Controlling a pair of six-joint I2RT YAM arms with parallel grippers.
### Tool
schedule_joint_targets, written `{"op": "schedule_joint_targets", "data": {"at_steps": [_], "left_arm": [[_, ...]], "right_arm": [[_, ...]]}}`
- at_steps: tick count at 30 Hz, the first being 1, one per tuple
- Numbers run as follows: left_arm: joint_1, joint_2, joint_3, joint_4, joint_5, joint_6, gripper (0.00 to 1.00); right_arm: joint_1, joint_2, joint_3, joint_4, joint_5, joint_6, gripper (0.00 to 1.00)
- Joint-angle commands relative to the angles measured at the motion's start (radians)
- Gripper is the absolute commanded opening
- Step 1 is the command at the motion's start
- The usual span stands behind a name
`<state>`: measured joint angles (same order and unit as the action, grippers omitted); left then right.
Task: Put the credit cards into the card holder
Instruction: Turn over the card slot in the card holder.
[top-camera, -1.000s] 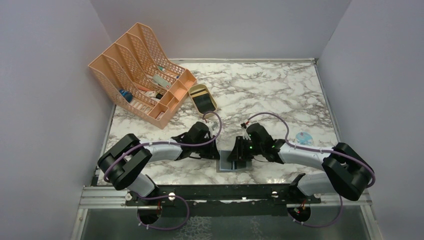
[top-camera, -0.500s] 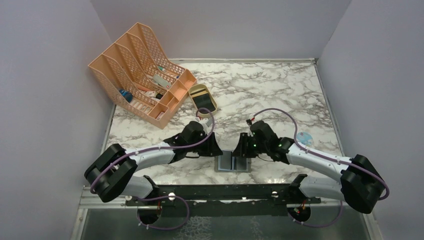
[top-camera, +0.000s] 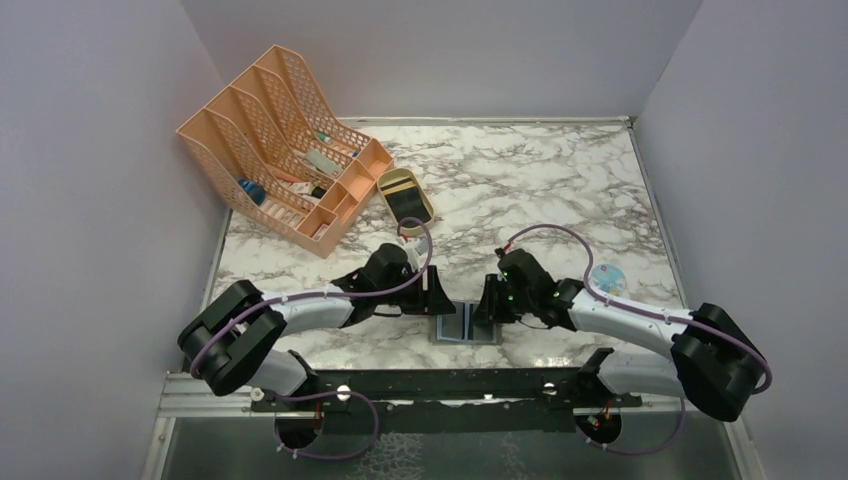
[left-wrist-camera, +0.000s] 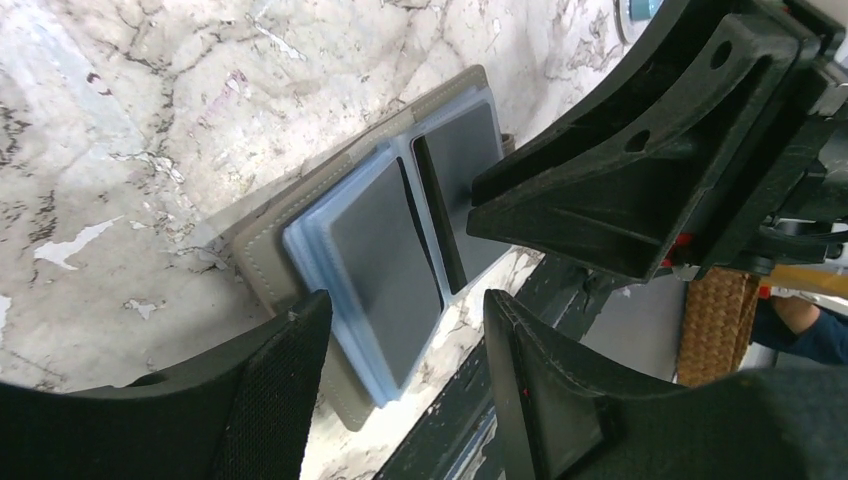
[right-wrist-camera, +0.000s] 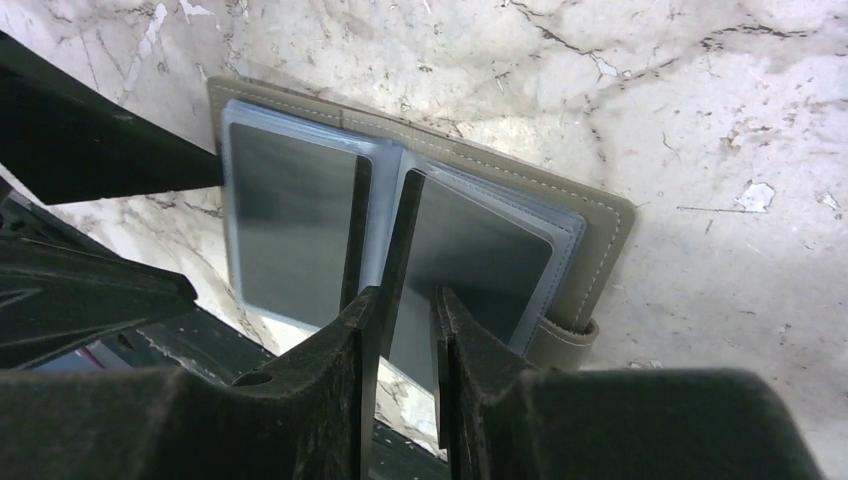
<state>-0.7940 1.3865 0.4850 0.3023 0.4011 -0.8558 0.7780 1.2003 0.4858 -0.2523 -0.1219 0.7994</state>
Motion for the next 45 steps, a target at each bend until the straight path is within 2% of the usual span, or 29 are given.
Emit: {"op": "schedule_joint_targets", "data": {"at_steps": [1,17,20,25,31,40,45], "left_arm": [[0.001,0.041,-0.015,0.076,0.075,-0.024,0.61],[0.0,0.086,-0.014,0.112,0.102,-0.041,0.6],[-0.001,0.081,-0.01,0.115,0.108,-0.046,0.57],[-0.005,0.073,0.001,0.132,0.129,-0.066,0.44],[-0.019,0.076,0.021,0.156,0.139,-0.086,0.42],[-0.051,0.129,0.07,0.214,0.16,-0.118,0.42],[-0.079,0.179,0.115,0.239,0.158,-0.119,0.43]], "right_arm": [[0.005,0.022,-0.022,0.024,0.033,-0.002,0.25],[0.006,0.01,-0.041,0.042,0.027,0.003,0.23],[0.006,0.0,-0.044,0.045,0.029,0.003,0.23],[0.004,-0.009,-0.044,0.045,0.033,0.0,0.23],[0.006,-0.037,-0.02,0.015,0.07,-0.004,0.23],[0.004,-0.254,0.013,-0.087,0.233,0.016,0.29],[0.006,-0.368,-0.009,-0.1,0.271,0.028,0.29]]}}
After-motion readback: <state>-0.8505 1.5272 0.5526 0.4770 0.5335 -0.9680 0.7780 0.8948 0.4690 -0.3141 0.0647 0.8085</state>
